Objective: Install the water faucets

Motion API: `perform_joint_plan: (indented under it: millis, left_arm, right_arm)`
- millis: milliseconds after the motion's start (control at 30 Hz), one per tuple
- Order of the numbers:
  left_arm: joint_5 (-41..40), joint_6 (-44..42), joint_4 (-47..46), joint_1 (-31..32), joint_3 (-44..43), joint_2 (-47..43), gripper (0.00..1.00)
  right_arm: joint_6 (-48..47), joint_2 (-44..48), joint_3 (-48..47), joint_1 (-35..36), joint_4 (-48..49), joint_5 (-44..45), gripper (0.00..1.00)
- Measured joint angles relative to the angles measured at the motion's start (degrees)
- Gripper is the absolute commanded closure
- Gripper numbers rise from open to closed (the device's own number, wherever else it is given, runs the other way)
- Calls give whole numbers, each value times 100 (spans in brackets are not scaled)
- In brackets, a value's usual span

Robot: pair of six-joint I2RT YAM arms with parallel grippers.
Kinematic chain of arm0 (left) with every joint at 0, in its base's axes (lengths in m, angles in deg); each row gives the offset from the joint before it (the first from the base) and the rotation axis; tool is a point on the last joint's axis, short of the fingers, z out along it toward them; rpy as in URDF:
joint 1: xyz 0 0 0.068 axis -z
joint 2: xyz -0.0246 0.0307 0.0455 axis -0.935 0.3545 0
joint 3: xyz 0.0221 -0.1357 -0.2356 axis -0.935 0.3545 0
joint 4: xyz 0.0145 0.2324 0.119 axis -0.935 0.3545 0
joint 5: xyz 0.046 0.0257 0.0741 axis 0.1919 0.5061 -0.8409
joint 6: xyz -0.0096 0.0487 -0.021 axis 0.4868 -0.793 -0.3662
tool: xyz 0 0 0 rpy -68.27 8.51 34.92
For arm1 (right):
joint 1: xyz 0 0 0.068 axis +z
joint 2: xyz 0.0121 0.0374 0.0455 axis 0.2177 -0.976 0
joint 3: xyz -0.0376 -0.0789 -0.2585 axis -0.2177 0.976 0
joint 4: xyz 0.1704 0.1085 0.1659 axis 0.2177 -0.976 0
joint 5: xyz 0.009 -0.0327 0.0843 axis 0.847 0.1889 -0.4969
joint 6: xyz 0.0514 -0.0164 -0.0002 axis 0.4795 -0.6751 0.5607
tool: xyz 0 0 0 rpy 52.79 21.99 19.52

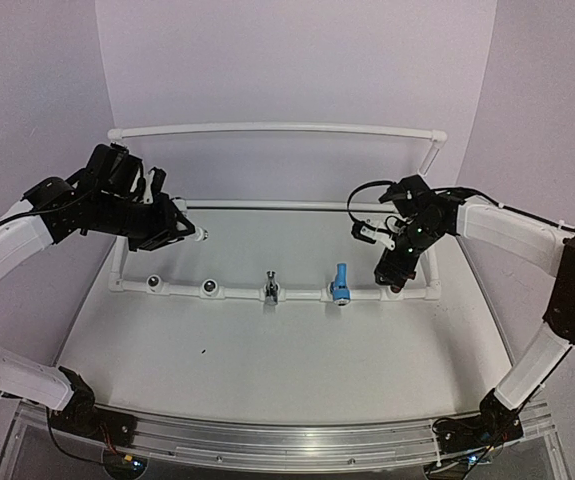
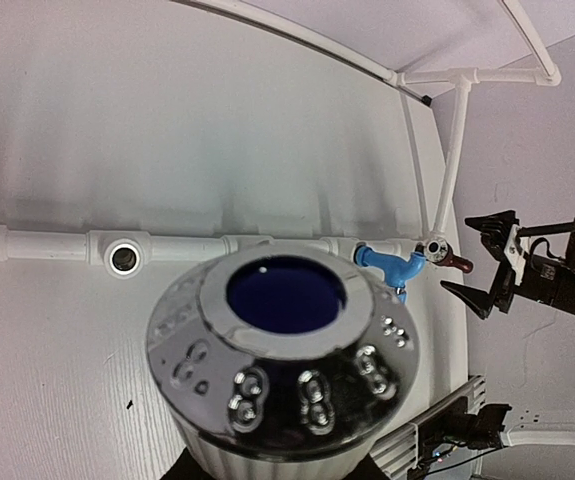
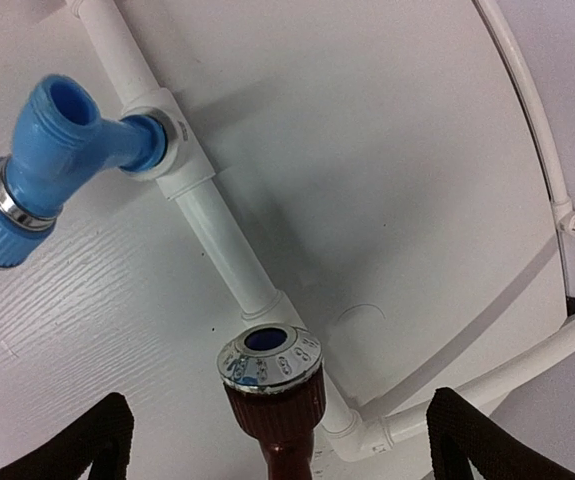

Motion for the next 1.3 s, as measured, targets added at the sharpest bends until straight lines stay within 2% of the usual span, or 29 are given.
perform_joint_plan:
  millis: [100,533,800,933,1067,1200,1300]
  left_arm:
    - [0,0,0,0,0,4,100]
    - [-87,-119,-14,0,38,17,100]
    - [-115,-136,-44,0,281,43,100]
    - [-134,-140,-49,0,284,59,100]
    - [-141,-147,-50,0,284,79,100]
    - [-142,-153,-50,0,290,140,100]
    - [-141,-162,-46,0,356,144,100]
  right_arm:
    - [-36,-172,75,-15,-9,46,5]
    - [-37,-289,343,-73,-126,-222,32]
    - [-4,62,782,-50,-14,-501,36]
    - [85,391,1088,369,-108,-461,37]
    - [230,667,1245,1064,-536,-670,32]
    - [325,731,1243,1287,-922,-1047,7]
    - [380,823,1133,1264,-1171,-1262,2]
